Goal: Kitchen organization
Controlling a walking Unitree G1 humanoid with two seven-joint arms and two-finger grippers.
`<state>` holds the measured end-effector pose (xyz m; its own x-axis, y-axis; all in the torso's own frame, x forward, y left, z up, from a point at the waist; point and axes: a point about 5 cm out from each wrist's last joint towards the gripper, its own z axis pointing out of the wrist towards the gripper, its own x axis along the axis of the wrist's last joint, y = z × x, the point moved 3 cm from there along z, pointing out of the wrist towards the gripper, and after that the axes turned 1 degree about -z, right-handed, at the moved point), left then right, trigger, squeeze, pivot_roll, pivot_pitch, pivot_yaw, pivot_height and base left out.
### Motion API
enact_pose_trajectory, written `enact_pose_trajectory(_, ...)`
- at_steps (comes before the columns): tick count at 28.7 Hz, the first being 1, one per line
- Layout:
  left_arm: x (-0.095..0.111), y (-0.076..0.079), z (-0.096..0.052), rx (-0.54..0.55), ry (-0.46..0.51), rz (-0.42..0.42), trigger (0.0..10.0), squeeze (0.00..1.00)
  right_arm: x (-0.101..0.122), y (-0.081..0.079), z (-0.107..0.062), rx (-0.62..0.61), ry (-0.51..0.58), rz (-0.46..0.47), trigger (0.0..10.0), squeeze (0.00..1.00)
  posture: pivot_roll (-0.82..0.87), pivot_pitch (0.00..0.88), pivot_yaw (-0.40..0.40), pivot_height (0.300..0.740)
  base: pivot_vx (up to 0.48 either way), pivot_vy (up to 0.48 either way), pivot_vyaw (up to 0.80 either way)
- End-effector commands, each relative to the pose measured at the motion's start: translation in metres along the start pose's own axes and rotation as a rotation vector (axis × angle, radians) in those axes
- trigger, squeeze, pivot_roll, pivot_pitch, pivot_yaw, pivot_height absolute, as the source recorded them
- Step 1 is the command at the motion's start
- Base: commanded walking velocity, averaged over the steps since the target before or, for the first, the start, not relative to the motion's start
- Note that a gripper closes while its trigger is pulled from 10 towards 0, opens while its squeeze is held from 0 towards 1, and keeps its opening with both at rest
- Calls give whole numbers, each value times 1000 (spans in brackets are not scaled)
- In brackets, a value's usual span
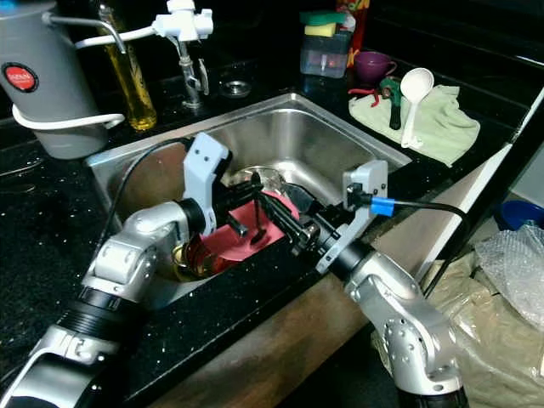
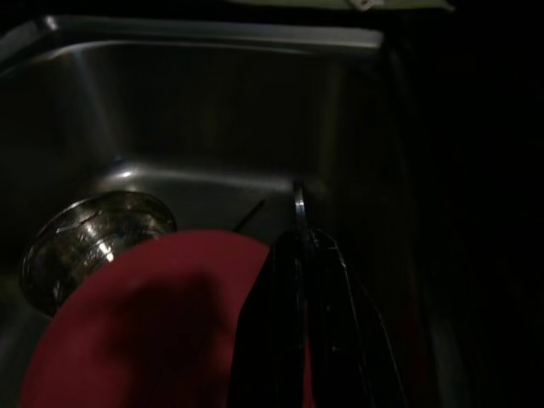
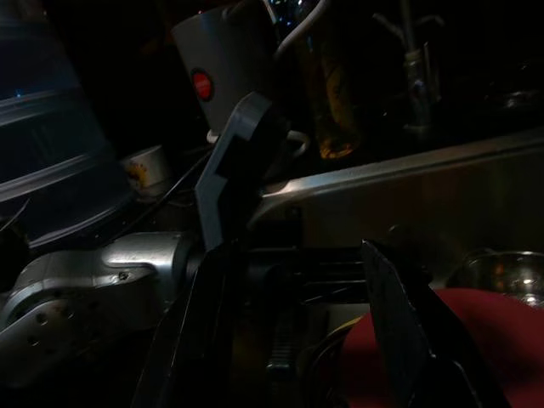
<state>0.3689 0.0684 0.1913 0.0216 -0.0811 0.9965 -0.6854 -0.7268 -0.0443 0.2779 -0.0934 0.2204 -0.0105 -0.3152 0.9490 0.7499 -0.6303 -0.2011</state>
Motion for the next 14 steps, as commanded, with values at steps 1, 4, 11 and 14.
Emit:
enact_pose_trajectory(1,-2,2,3,-9,-14,-2,10000,0,1,-5,0,22,-5,-9,10000,0,-73,36,6,740,0,0,0)
enact_pose_trajectory(4,-3,0,3,-5,-13,-16,10000,1000,0,-6,0,24,-6,-8,10000,0,-69,30,7,740,0,0,0)
enact_pose_trajectory(11,17,-3,-1,26,54,6,10000,1000,1,-6,1,20,7,-3,10000,0,-69,22,6,740,0,0,0)
enact_pose_trajectory(14,32,-6,-5,61,99,42,10000,1000,2,-6,1,19,19,2,10000,0,-68,22,4,740,0,0,0)
